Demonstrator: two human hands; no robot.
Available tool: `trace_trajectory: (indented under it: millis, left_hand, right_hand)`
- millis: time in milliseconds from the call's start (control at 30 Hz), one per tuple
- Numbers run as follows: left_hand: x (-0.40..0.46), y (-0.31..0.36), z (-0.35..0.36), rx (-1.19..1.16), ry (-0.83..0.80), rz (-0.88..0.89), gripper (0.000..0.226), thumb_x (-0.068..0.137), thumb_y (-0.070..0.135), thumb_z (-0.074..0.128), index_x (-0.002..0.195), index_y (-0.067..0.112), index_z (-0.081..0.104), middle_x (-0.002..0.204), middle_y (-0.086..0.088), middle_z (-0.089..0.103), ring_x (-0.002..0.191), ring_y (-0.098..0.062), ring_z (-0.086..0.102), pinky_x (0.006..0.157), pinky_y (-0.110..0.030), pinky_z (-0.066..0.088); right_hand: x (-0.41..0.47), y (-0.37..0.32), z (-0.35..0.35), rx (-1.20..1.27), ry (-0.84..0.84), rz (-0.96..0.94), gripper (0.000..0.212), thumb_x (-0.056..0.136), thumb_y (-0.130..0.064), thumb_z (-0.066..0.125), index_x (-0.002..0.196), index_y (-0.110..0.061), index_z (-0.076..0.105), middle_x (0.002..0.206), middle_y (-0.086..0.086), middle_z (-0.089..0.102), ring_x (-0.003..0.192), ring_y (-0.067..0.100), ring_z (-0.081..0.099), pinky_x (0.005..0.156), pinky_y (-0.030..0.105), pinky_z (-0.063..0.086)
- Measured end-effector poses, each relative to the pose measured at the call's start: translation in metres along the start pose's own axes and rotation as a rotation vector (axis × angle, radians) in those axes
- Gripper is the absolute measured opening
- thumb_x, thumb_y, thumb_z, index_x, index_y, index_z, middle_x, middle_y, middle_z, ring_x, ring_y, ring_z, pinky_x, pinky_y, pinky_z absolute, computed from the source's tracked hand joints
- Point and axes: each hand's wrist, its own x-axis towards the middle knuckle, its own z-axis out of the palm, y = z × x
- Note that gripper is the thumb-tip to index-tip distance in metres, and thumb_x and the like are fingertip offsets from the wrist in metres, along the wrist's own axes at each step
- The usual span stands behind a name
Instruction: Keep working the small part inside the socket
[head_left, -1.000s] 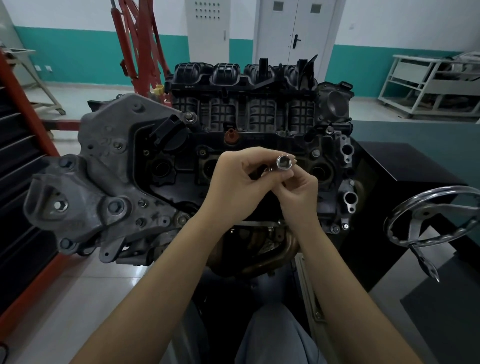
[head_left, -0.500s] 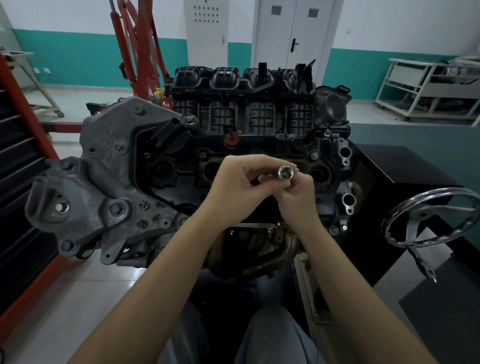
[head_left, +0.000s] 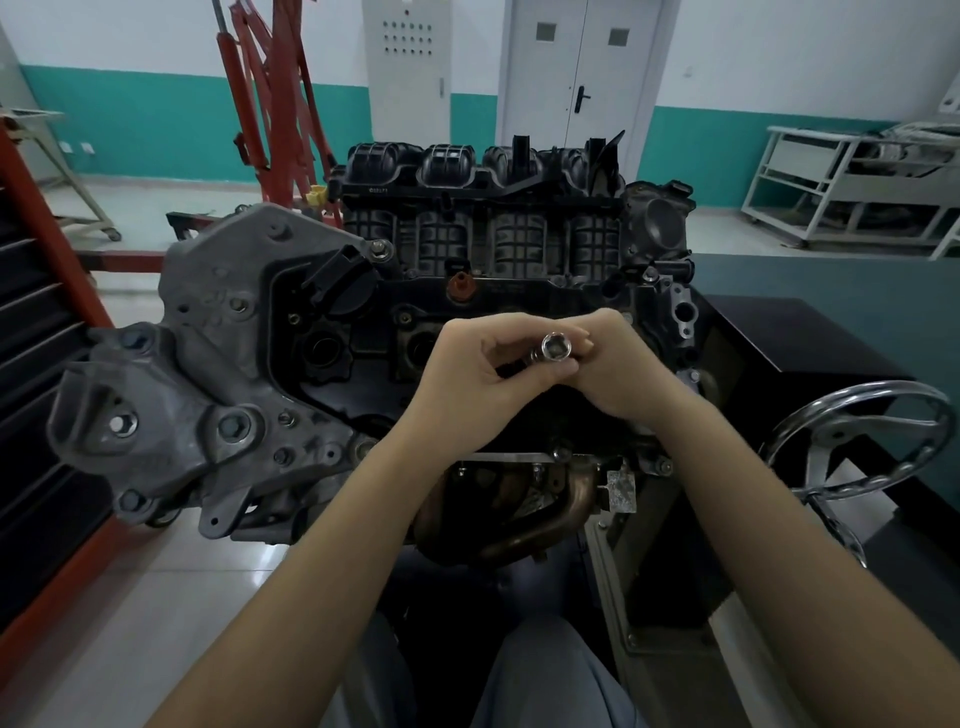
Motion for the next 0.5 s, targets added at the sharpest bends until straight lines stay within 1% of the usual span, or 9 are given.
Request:
trace_trajectory:
  millis: [100, 133, 167, 267, 300, 333, 400, 467, 500]
  left_hand:
    - [0.001, 0.0, 0.002, 0.075, 0.078, 0.004, 0.025, 0.076, 0.001, 0.079, 0.099, 0.008, 0.073, 0.094, -0.005, 0.074, 0.092, -0.015, 0.071, 0.088, -0.035, 0.056]
    - [0.002, 0.0, 0.002, 0.094, 0.093, 0.007, 0.024, 0.075, 0.002, 0.079, 0.098, 0.008, 0.074, 0.093, -0.003, 0.074, 0.091, -0.014, 0.071, 0.086, -0.034, 0.056]
    - [0.003, 0.0, 0.003, 0.105, 0.099, 0.013, 0.023, 0.076, 0.002, 0.078, 0.098, 0.008, 0.074, 0.093, -0.003, 0.074, 0.09, -0.013, 0.071, 0.086, -0.033, 0.056]
    - [0.004, -0.002, 0.003, 0.073, 0.063, 0.033, 0.023, 0.081, -0.002, 0.072, 0.103, 0.006, 0.072, 0.097, -0.006, 0.074, 0.095, -0.016, 0.07, 0.089, -0.035, 0.055]
    - [0.004, -0.003, 0.003, 0.052, 0.043, 0.039, 0.024, 0.082, -0.003, 0.071, 0.104, 0.004, 0.071, 0.099, -0.009, 0.073, 0.097, -0.019, 0.07, 0.09, -0.037, 0.055]
    - [0.003, -0.004, 0.003, 0.043, 0.027, 0.045, 0.025, 0.082, -0.004, 0.07, 0.106, 0.003, 0.07, 0.099, -0.012, 0.072, 0.098, -0.022, 0.069, 0.091, -0.039, 0.055]
    - [0.002, -0.005, 0.004, 0.076, 0.032, 0.06, 0.025, 0.082, -0.004, 0.072, 0.106, 0.002, 0.069, 0.099, -0.012, 0.072, 0.097, -0.022, 0.069, 0.09, -0.04, 0.055]
    - [0.003, -0.004, 0.007, 0.139, 0.072, 0.078, 0.023, 0.078, 0.0, 0.077, 0.101, 0.003, 0.072, 0.094, -0.007, 0.073, 0.093, -0.017, 0.07, 0.088, -0.033, 0.055]
    - [0.003, -0.004, 0.008, 0.163, 0.093, 0.089, 0.022, 0.076, 0.001, 0.079, 0.098, 0.005, 0.073, 0.092, -0.004, 0.073, 0.09, -0.014, 0.07, 0.087, -0.027, 0.054]
  right_hand:
    - [0.002, 0.004, -0.002, 0.057, 0.033, -0.03, 0.02, 0.075, -0.001, 0.077, 0.09, -0.015, 0.073, 0.087, 0.01, 0.074, 0.085, 0.022, 0.071, 0.081, 0.041, 0.057]
    - [0.002, 0.006, -0.001, 0.087, 0.049, -0.038, 0.021, 0.075, -0.002, 0.078, 0.091, -0.013, 0.073, 0.089, 0.01, 0.074, 0.088, 0.023, 0.071, 0.083, 0.044, 0.056]
    - [0.001, 0.008, 0.0, 0.118, 0.061, -0.049, 0.021, 0.075, -0.003, 0.078, 0.093, -0.014, 0.073, 0.091, 0.006, 0.074, 0.09, 0.022, 0.071, 0.084, 0.042, 0.056]
    - [-0.003, 0.01, 0.004, 0.179, 0.025, -0.067, 0.024, 0.08, -0.008, 0.069, 0.098, -0.023, 0.068, 0.095, -0.017, 0.073, 0.096, 0.005, 0.068, 0.083, 0.02, 0.051]
    - [-0.004, 0.01, 0.004, 0.195, 0.009, -0.055, 0.025, 0.081, -0.007, 0.067, 0.098, -0.024, 0.068, 0.094, -0.02, 0.072, 0.096, 0.002, 0.067, 0.083, 0.017, 0.049]
    - [-0.004, 0.011, 0.004, 0.211, 0.006, -0.042, 0.024, 0.08, -0.006, 0.067, 0.098, -0.023, 0.068, 0.093, -0.02, 0.072, 0.095, 0.002, 0.067, 0.082, 0.016, 0.049]
    - [-0.003, 0.015, 0.003, 0.229, 0.036, -0.037, 0.025, 0.079, -0.001, 0.07, 0.098, -0.015, 0.07, 0.092, -0.01, 0.073, 0.093, 0.008, 0.069, 0.083, 0.02, 0.05]
    - [-0.002, 0.018, 0.004, 0.243, 0.068, -0.041, 0.024, 0.076, 0.003, 0.073, 0.097, -0.008, 0.071, 0.092, 0.002, 0.073, 0.092, 0.015, 0.07, 0.084, 0.026, 0.052]
    - [-0.002, 0.017, 0.004, 0.255, 0.08, -0.048, 0.023, 0.076, 0.002, 0.073, 0.097, -0.008, 0.071, 0.091, 0.003, 0.073, 0.091, 0.015, 0.07, 0.083, 0.026, 0.053]
